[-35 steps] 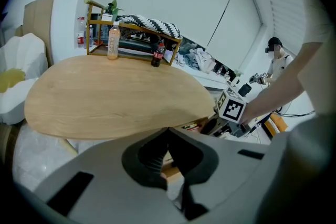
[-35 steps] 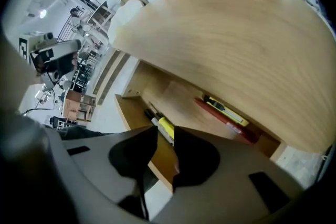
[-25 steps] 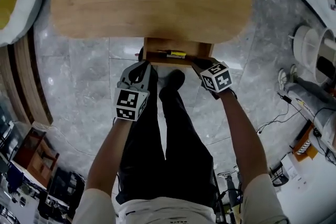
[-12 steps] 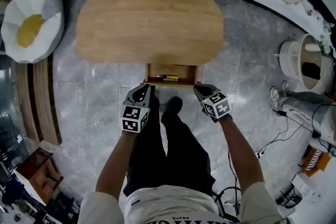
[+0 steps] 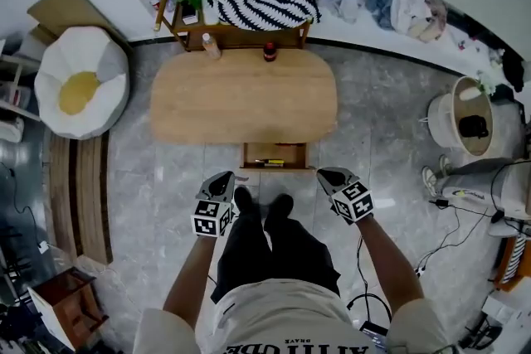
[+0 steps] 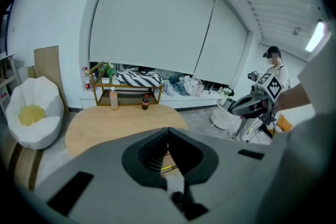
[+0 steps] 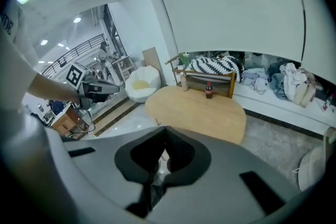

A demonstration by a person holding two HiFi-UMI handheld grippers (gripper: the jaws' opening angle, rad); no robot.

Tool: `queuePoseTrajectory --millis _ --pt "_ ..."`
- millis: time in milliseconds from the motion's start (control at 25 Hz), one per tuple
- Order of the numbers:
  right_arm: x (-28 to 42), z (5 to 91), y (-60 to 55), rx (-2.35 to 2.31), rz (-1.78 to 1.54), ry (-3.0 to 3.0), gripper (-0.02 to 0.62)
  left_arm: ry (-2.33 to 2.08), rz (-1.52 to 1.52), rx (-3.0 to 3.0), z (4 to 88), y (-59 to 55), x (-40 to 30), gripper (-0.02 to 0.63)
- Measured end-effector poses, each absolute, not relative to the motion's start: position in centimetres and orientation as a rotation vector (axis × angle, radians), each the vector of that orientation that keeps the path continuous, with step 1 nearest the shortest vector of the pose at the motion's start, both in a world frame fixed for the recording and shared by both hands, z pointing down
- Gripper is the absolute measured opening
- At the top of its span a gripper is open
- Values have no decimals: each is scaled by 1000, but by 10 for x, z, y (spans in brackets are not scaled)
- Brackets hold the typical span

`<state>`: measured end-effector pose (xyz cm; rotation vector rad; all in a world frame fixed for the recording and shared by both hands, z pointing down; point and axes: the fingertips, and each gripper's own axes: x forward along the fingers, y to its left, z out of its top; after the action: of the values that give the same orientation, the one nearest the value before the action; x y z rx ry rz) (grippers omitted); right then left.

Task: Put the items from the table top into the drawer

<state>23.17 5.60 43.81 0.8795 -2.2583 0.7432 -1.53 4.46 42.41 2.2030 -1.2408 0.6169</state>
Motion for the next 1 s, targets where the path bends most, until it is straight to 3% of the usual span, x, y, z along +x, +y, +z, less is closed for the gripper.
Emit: queuePoseTrajectory --millis 400,1000 --pt "240 338 81 1232 673 -2331 18 -1214 537 2271 349 81 -48 20" --pt "186 239 178 1566 554 -2340 20 -1206 459 2413 253 130 -129 21"
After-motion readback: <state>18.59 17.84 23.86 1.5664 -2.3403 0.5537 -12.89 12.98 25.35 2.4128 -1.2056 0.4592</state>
